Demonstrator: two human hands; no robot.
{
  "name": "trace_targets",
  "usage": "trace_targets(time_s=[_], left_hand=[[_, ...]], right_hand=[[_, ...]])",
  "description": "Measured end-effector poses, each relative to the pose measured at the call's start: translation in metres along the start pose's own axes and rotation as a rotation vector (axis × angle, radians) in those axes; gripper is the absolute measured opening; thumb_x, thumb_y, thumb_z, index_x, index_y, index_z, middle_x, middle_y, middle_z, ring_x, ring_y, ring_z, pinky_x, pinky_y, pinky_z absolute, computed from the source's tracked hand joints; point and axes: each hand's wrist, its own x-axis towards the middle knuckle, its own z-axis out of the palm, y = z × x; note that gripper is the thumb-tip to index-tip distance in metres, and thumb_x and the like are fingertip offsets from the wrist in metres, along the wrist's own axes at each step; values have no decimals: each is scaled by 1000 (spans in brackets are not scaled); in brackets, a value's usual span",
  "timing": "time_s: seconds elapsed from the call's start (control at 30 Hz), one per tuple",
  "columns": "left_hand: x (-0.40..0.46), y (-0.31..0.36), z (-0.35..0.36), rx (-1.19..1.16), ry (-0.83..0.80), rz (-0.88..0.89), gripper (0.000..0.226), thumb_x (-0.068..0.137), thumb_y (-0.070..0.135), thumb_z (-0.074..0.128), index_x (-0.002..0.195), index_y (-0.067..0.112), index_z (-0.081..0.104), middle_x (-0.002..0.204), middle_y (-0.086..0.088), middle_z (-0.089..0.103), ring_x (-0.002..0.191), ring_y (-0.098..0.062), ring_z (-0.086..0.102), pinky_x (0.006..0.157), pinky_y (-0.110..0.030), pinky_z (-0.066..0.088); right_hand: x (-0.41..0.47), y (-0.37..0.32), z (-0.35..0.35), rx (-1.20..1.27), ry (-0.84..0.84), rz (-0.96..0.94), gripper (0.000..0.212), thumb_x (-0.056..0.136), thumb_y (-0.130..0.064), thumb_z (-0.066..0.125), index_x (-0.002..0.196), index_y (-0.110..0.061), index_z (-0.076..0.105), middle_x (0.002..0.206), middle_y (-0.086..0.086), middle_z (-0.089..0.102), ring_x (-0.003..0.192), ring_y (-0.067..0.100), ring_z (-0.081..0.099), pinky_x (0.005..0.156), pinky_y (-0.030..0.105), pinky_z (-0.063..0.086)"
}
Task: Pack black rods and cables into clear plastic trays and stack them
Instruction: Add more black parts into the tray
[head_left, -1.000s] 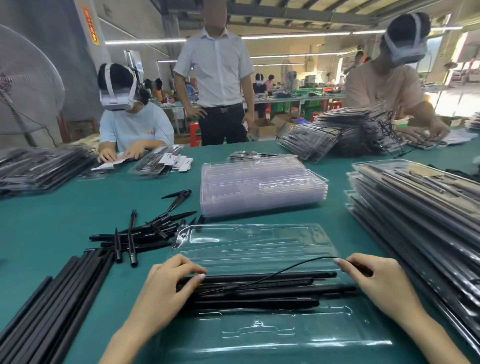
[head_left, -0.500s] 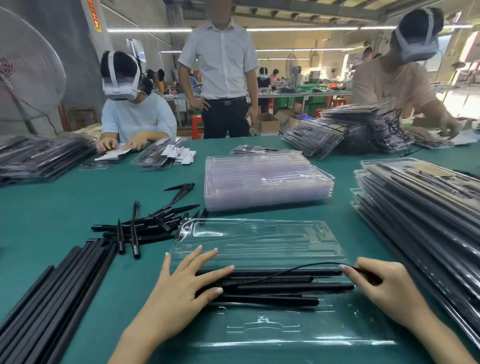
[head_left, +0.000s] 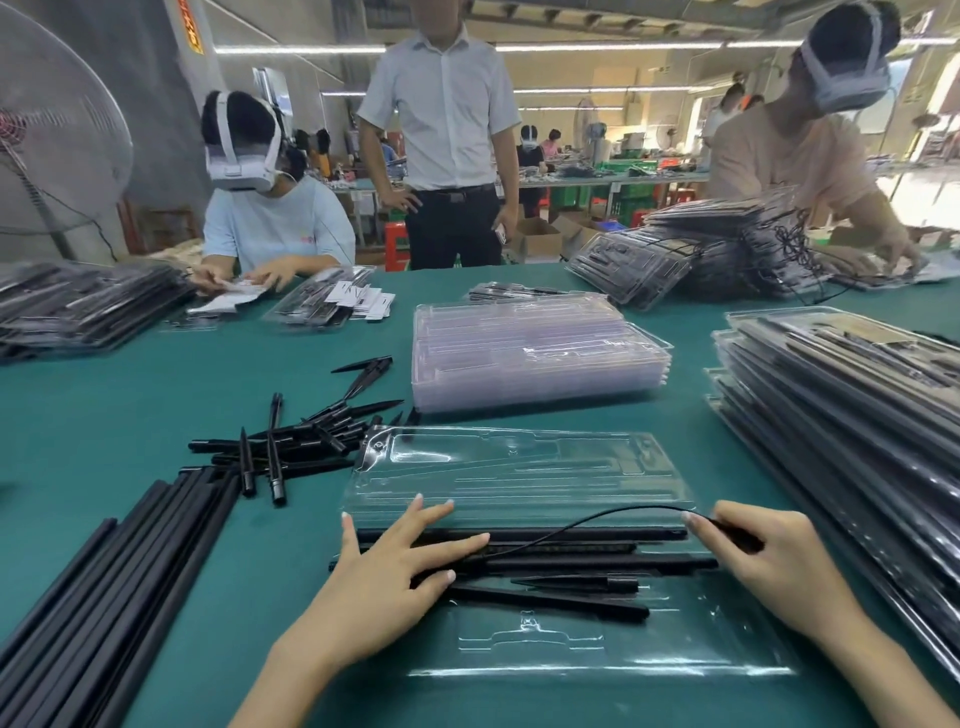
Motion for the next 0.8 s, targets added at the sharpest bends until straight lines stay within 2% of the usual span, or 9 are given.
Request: trace_targets(time_s=[0.07, 0.2, 0.33, 0.43, 0.5, 0.63, 0.7, 0.8], left_hand=[[-2, -1, 2, -38, -2, 7, 45, 101, 44, 30, 119, 83, 15, 144, 46, -8, 133, 17, -23, 109, -52, -26], [-4, -2, 6, 7, 8, 11, 43, 102, 44, 24, 123, 80, 12, 146, 43, -11, 131, 16, -28, 108, -46, -29], [-4, -3, 6, 95, -29, -8, 40, 100, 52, 14, 124, 80, -1, 145, 41, -20, 131, 12, -34, 106, -46, -32], [-6, -4, 8, 114, -35, 2, 42, 84, 72, -2, 125, 77, -11, 142, 42, -26, 131, 10, -36, 106, -49, -32], [-6, -4, 9, 140, -26, 11, 48, 79, 76, -7, 127, 75, -16, 142, 41, -30, 131, 8, -36, 106, -50, -31], [-5, -3, 9, 182, -20, 1, 49, 79, 74, -4, 127, 74, -16, 142, 38, -33, 131, 7, -38, 106, -49, -31], [-4, -4, 8, 162, -27, 5, 46, 83, 71, 1, 127, 75, -11, 141, 38, -32, 132, 6, -37, 106, -47, -31], [-5, 1, 5, 127, -34, 17, 41, 96, 57, 14, 130, 73, -3, 142, 39, -31, 135, 5, -33, 107, -48, -30]], right_hand=[[1, -4, -1, 30, 22, -1, 46, 79, -32, 66, 52, -18, 32, 49, -8, 23, 48, 9, 24, 48, 33, 29], [1, -10, -8, 147, 93, 9, 38, 73, -20, 71, 48, -7, 46, 45, 2, 32, 46, 5, 25, 46, 27, 26], [-2, -7, -15, 246, -9, 61, 32, 73, -24, 71, 46, -17, 53, 44, -12, 32, 43, 4, 26, 44, 24, 22], [-4, -1, -24, 359, -22, 127, 17, 69, -21, 75, 54, -20, 67, 44, -3, 37, 43, 9, 26, 44, 25, 19], [-6, 0, -29, 333, -33, 118, 12, 66, -22, 78, 57, -22, 71, 43, -1, 39, 43, 10, 26, 43, 23, 20], [-7, 3, -27, 121, -135, 47, 17, 61, -31, 83, 54, -25, 68, 48, -6, 59, 44, 6, 42, 46, 26, 35], [-5, 7, -26, 75, -168, 52, 23, 61, -30, 85, 52, -28, 64, 53, -11, 60, 47, 4, 48, 50, 23, 38], [-5, 11, -22, 5, -227, 17, 42, 63, -34, 86, 45, -34, 48, 61, -16, 55, 53, 4, 46, 53, 22, 35]])
